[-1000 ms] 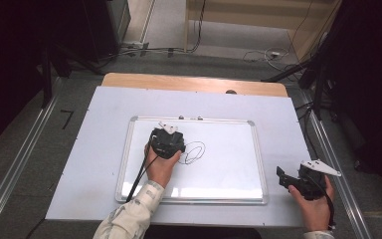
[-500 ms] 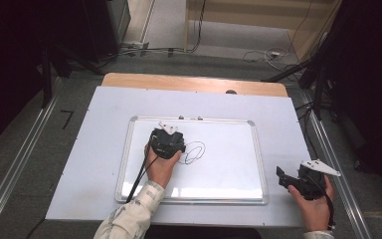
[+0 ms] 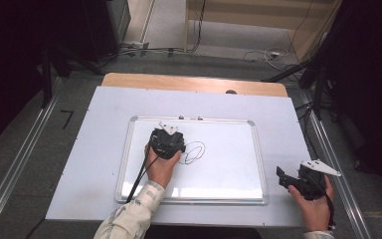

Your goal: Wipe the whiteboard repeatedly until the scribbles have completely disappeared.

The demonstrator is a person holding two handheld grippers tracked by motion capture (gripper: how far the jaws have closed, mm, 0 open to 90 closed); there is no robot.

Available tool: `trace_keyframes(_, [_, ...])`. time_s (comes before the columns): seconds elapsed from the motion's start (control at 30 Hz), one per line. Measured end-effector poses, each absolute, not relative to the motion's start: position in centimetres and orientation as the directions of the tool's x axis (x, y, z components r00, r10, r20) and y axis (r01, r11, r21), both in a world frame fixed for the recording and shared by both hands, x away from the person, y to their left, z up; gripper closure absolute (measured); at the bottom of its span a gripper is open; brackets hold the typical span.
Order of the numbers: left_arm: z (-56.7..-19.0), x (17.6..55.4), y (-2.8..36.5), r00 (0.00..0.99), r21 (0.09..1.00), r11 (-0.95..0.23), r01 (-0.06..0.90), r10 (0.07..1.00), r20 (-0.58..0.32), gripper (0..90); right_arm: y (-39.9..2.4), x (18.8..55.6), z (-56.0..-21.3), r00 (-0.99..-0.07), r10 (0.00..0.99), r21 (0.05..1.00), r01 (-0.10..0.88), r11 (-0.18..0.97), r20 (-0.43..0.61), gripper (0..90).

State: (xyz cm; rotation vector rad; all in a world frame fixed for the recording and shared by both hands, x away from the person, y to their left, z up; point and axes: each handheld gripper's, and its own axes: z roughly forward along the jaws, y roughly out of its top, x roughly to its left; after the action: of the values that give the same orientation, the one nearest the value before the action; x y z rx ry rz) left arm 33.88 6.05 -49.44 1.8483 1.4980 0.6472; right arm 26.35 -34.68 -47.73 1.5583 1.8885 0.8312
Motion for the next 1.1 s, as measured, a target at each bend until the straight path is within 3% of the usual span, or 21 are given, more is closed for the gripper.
trace_keyframes(1.1, [-49.5, 34.0, 3.5, 0.252, 0.750, -0.154, 0.643, 0.967, -0.017, 41.3, -34.6, 26.2, -47.6, -0.181, 0.983, 0.755, 0.641, 0.141, -0.030, 14.8])
